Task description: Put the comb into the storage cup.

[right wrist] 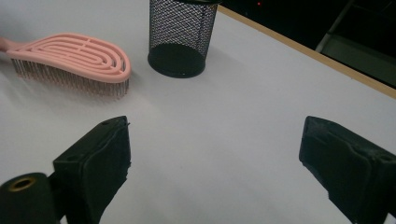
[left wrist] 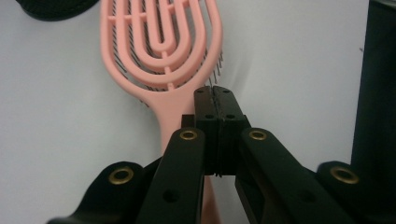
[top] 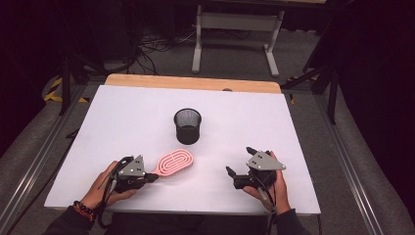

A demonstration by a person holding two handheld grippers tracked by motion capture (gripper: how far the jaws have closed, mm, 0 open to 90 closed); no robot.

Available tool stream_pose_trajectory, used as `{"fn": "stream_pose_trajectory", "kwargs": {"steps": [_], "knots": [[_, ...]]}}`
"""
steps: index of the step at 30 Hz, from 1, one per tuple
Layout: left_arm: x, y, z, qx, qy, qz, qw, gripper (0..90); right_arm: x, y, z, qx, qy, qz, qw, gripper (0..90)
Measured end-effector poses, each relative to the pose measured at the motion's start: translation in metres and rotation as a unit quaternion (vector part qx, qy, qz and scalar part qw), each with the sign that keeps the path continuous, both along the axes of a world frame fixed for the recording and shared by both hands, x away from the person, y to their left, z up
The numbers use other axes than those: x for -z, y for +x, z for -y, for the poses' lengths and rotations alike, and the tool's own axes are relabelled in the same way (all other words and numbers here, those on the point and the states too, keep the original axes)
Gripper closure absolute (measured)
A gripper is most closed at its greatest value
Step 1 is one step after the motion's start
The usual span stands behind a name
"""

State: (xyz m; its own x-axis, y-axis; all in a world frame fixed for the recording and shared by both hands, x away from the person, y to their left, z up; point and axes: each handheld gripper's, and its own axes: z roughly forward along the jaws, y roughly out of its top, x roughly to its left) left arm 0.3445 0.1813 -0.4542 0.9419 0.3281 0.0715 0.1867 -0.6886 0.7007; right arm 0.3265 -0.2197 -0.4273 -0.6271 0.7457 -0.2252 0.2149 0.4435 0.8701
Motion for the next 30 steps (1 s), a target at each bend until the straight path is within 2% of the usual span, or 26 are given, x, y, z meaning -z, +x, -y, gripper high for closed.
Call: {"fn": "stream_pose_trajectory", "kwargs": {"steps": [2, 6, 11, 14, 16, 19, 21, 23, 25, 27, 28, 29, 30], "knots": [[-0.002, 0.000, -0.003, 0.001, -0.004, 0.004, 1.0000, 89.8, -0.001, -0.001, 0.001, -0.002, 0.001, 0.004, 1.0000, 9.5], [-0.008, -0.001, -0.009, -0.013, -0.011, 0.010, 0.9998, 87.4, -0.001, -0.002, 0.001, -0.001, 0.001, 0.007, 1.0000, 9.4], [-0.017, 0.002, -0.021, -0.048, -0.021, 0.014, 0.9985, 75.7, -0.002, -0.001, 0.003, 0.005, 0.002, 0.007, 1.0000, 9.4], [-0.017, 0.002, -0.026, -0.070, 0.005, 0.012, 0.9974, 62.5, -0.002, -0.001, 0.003, 0.006, 0.002, 0.006, 1.0000, 9.3], [-0.017, 0.002, -0.028, -0.082, 0.025, 0.007, 0.9963, 48.8, -0.002, -0.001, 0.003, 0.004, -0.001, 0.006, 1.0000, 9.3], [-0.015, 0.004, -0.027, -0.110, 0.053, -0.011, 0.9925, 27.5, -0.001, -0.001, 0.003, 0.005, -0.001, 0.004, 1.0000, 9.3], [-0.015, 0.006, -0.026, -0.120, 0.057, -0.016, 0.9910, 19.6, -0.001, 0.000, 0.003, 0.005, -0.003, 0.003, 1.0000, 9.3], [-0.016, 0.007, -0.022, -0.118, 0.057, -0.022, 0.9911, 15.4, -0.001, 0.000, 0.003, 0.004, -0.003, 0.001, 1.0000, 9.4], [-0.016, 0.009, -0.016, -0.118, 0.069, -0.023, 0.9904, 14.3, -0.001, 0.000, 0.002, 0.005, -0.003, 0.000, 1.0000, 9.5], [-0.016, 0.012, -0.008, -0.115, 0.087, -0.037, 0.9888, 12.4, 0.000, 0.001, 0.002, 0.005, -0.003, -0.002, 1.0000, 9.6], [-0.015, 0.014, -0.003, -0.120, 0.101, -0.044, 0.9867, 12.4, 0.000, 0.001, 0.001, 0.006, -0.003, -0.003, 1.0000, 10.0], [-0.014, 0.015, -0.002, -0.120, 0.105, -0.048, 0.9860, 12.2, 0.000, 0.001, 0.001, 0.004, -0.004, -0.004, 1.0000, 10.1], [-0.013, 0.017, 0.001, -0.123, 0.115, -0.056, 0.9841, 12.5, 0.000, 0.000, 0.000, 0.001, -0.005, -0.003, 1.0000, 10.1]]}}
